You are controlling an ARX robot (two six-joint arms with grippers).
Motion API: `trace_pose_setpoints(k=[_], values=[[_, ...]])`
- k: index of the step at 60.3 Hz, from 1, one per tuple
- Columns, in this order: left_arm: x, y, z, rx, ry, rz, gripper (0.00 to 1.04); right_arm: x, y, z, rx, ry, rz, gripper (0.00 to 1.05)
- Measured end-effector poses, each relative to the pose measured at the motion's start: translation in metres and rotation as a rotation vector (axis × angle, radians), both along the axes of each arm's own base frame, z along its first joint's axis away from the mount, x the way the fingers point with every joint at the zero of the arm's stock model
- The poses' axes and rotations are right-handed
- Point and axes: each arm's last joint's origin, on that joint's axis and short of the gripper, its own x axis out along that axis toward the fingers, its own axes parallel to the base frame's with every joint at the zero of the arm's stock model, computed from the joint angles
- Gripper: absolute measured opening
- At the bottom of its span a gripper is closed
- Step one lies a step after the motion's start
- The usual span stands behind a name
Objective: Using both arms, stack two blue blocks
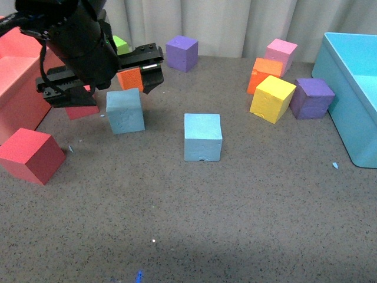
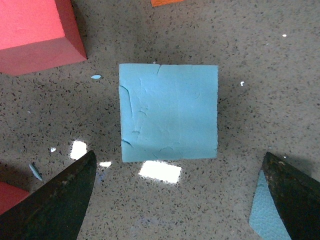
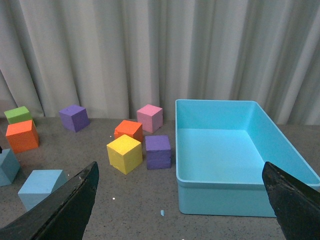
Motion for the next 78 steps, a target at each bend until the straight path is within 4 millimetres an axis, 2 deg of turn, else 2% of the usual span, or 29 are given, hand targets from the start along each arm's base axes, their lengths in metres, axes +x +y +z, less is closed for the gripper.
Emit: trace_pose_setpoints(k=[13,38,48,53,68,78], values=[[0.019,-0.003,-0.014,0.056,0.025,0.038,0.98,0.0,0.0,0.0,0.0,0.0,0.0,0.95],[0.042,-0.009,-0.036,0.049,0.093,0.05,0.98,0.0,0.0,0.0,0.0,0.0,0.0,0.95],[0.044,-0.01,-0.045,0.059,0.133,0.045,0.69,0.0,0.0,0.0,0.0,0.0,0.0,0.95],[0.044,-0.011,-0.045,0.059,0.131,0.044,0.6,0.0,0.0,0.0,0.0,0.0,0.0,0.95],[0.037,-0.017,-0.035,0.071,0.127,0.038,0.53,0.0,0.0,0.0,0.0,0.0,0.0,0.95],[0.021,-0.034,-0.003,0.057,0.067,0.038,0.52,0.0,0.0,0.0,0.0,0.0,0.0,0.95]])
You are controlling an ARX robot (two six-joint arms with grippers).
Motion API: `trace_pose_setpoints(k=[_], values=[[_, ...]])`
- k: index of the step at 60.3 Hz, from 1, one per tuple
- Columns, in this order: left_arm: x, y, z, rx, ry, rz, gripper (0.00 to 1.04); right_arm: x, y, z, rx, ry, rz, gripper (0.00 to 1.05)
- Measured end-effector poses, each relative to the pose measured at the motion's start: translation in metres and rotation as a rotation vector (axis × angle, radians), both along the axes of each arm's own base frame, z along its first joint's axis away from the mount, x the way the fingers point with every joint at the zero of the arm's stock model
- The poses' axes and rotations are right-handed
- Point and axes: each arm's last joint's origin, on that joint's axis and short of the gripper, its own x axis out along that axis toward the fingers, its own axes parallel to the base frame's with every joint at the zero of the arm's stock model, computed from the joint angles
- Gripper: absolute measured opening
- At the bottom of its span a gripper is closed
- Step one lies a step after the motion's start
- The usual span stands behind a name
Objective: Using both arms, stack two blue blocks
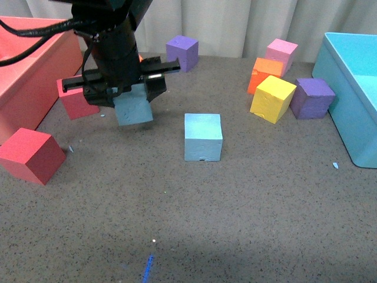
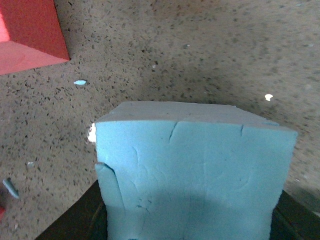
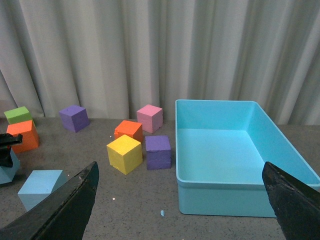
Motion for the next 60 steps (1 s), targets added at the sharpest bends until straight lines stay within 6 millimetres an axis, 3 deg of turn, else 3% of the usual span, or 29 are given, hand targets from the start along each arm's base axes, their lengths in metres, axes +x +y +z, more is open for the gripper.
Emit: trace_pose_setpoints(k=[12,26,35,46,60], values=[[-0.027,-0.046,0.045,-0.016,-0.077,-0.028,0.52,0.0,0.0,0.0,0.0,0.0,0.0,0.95],[-0.058,-0.091,0.047,-0.022,-0.041,-0.067,0.51,0.0,0.0,0.0,0.0,0.0,0.0,0.95],[-0.068,-0.114,0.047,-0.019,-0.042,-0.091,0.51,0.0,0.0,0.0,0.0,0.0,0.0,0.95],[-0.065,-0.124,0.041,-0.018,-0.032,-0.079,0.51,0.0,0.0,0.0,0.0,0.0,0.0,0.95],[-0.059,-0.122,0.026,0.012,-0.007,-0.087,0.51,0.0,0.0,0.0,0.0,0.0,0.0,0.95]])
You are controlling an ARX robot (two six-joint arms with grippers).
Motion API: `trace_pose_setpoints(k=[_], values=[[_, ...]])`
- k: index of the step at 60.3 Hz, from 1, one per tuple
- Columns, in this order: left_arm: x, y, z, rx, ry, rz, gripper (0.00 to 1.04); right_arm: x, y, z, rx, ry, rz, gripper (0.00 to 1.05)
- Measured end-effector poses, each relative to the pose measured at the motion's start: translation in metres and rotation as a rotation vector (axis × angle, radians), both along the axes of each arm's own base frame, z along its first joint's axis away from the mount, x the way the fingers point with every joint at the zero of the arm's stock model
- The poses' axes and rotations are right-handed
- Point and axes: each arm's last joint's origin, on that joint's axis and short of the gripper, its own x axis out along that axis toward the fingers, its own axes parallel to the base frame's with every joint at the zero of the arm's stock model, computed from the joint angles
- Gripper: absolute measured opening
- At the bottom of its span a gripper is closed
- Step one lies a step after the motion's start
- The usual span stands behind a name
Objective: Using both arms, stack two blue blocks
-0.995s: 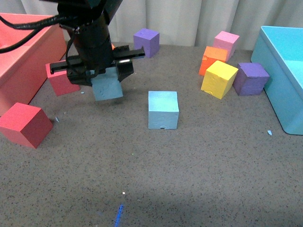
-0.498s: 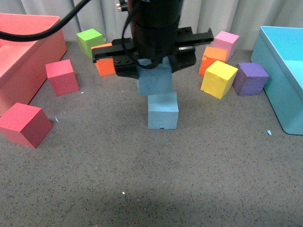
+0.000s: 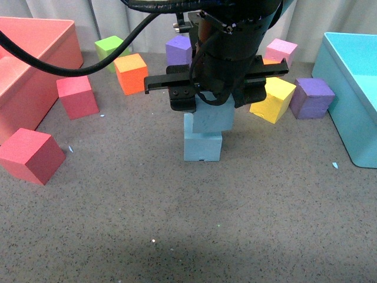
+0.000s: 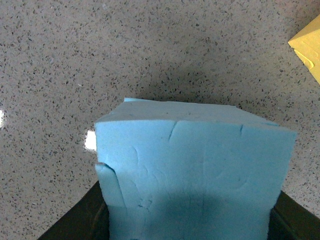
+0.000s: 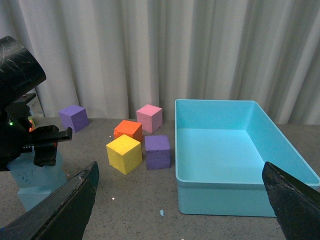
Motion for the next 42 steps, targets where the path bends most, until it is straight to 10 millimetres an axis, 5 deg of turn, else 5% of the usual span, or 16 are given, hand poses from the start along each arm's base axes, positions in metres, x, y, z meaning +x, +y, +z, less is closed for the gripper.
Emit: trace_pose_setpoints(k=[42], values=[[0.0054,0.0092,-0.0057,0.028,0.019,-0.072,0.5,0.0,0.0,0.0,0.0,0.0,0.0,0.95]])
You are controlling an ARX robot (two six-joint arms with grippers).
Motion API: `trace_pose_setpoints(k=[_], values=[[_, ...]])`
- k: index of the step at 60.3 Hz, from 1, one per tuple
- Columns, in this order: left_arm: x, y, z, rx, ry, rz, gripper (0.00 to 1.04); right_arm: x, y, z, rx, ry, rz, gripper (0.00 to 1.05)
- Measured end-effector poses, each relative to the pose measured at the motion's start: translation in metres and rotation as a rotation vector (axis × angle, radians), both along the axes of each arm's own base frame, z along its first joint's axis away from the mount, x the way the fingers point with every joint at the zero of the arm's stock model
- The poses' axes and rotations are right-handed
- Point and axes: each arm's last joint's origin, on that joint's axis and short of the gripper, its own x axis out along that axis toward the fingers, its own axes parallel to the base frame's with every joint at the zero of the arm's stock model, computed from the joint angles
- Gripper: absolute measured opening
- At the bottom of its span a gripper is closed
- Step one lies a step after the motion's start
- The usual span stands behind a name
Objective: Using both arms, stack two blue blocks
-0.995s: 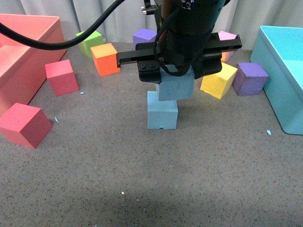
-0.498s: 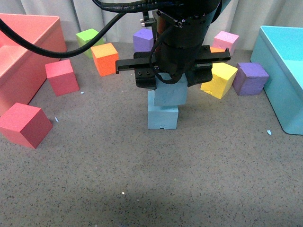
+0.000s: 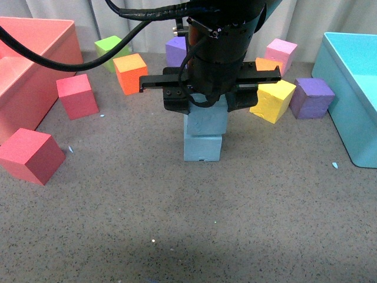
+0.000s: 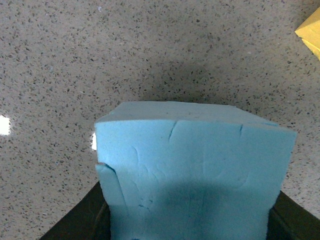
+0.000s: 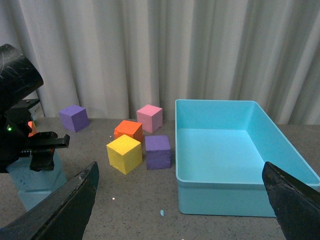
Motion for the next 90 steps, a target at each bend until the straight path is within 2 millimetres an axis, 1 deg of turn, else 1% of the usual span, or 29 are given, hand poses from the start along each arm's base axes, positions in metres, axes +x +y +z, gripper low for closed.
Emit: trace_pose_setpoints(k=[26,29,30,34,39,44,49,54,59,65,67,70,73,74,75,77,78,79,80,81,83,85,87,88,90], values=[[0.002,0.005,-0.006,0.013,0.026,0.005,0.5,0.0,0.0,0.0,0.0,0.0,0.0,0.95],[0.001,0.006,-0.006,0.011,0.028,0.007,0.57,0.0,0.0,0.0,0.0,0.0,0.0,0.95],[0.001,0.005,-0.006,0.009,0.033,0.006,0.61,0.0,0.0,0.0,0.0,0.0,0.0,0.95],[0.001,0.006,-0.006,0.012,0.038,0.009,0.7,0.0,0.0,0.0,0.0,0.0,0.0,0.95],[0.001,0.007,-0.006,0.006,0.04,0.019,0.88,0.0,0.0,0.0,0.0,0.0,0.0,0.95],[0.001,0.008,-0.004,0.002,0.037,0.022,1.0,0.0,0.0,0.0,0.0,0.0,0.0,0.95],[0.002,0.009,0.001,-0.005,0.026,0.026,0.98,0.0,0.0,0.0,0.0,0.0,0.0,0.95],[0.003,0.014,0.011,-0.014,0.003,0.037,0.98,0.0,0.0,0.0,0.0,0.0,0.0,0.95],[0.004,0.027,0.025,-0.038,-0.034,0.069,0.98,0.0,0.0,0.0,0.0,0.0,0.0,0.95],[0.004,0.035,0.035,-0.096,-0.107,0.093,0.98,0.0,0.0,0.0,0.0,0.0,0.0,0.95],[0.004,0.039,0.037,-0.087,-0.202,0.084,0.95,0.0,0.0,0.0,0.0,0.0,0.0,0.95],[-0.003,0.056,0.037,-0.003,-0.43,0.053,0.84,0.0,0.0,0.0,0.0,0.0,0.0,0.95],[-0.024,0.086,0.031,0.036,-0.646,-0.032,0.7,0.0,0.0,0.0,0.0,0.0,0.0,0.95],[-0.03,0.094,0.029,0.041,-0.7,-0.045,0.67,0.0,0.0,0.0,0.0,0.0,-0.001,0.95],[-0.033,0.098,0.029,0.036,-0.728,-0.042,0.65,0.0,0.0,0.0,0.0,0.0,-0.001,0.95],[-0.046,0.114,0.031,0.026,-0.847,-0.05,0.58,0.0,0.0,0.0,0.0,0.0,-0.001,0.95],[-0.049,0.118,0.029,0.033,-0.855,-0.052,0.56,0.0,0.0,0.0,0.0,0.0,-0.001,0.95],[-0.055,0.125,0.035,0.015,-0.939,-0.044,0.52,0.0,0.0,0.0,0.0,0.0,-0.001,0.95],[-0.061,0.132,0.037,0.014,-0.983,-0.044,0.49,0.0,0.0,0.0,0.0,0.0,-0.001,0.95],[-0.064,0.136,0.039,0.015,-1.001,-0.042,0.47,0.0,0.0,0.0,0.0,0.0,0.0,0.95],[-0.076,0.149,0.044,0.018,-1.05,-0.038,0.4,0.0,0.0,0.0,0.0,0.0,0.0,0.95],[-0.085,0.158,0.047,0.024,-1.07,-0.031,0.34,0.0,0.0,0.0,0.0,0.0,0.0,0.95],[-0.096,0.17,0.047,0.037,-1.077,-0.029,0.27,0.0,0.0,0.0,0.0,0.0,0.0,0.95],[-0.104,0.177,0.046,0.044,-1.075,-0.031,0.22,0.0,0.0,0.0,0.0,0.0,0.0,0.95],[-0.111,0.183,0.043,0.049,-1.067,-0.038,0.16,0.0,0.0,0.0,0.0,0.0,0.0,0.95]])
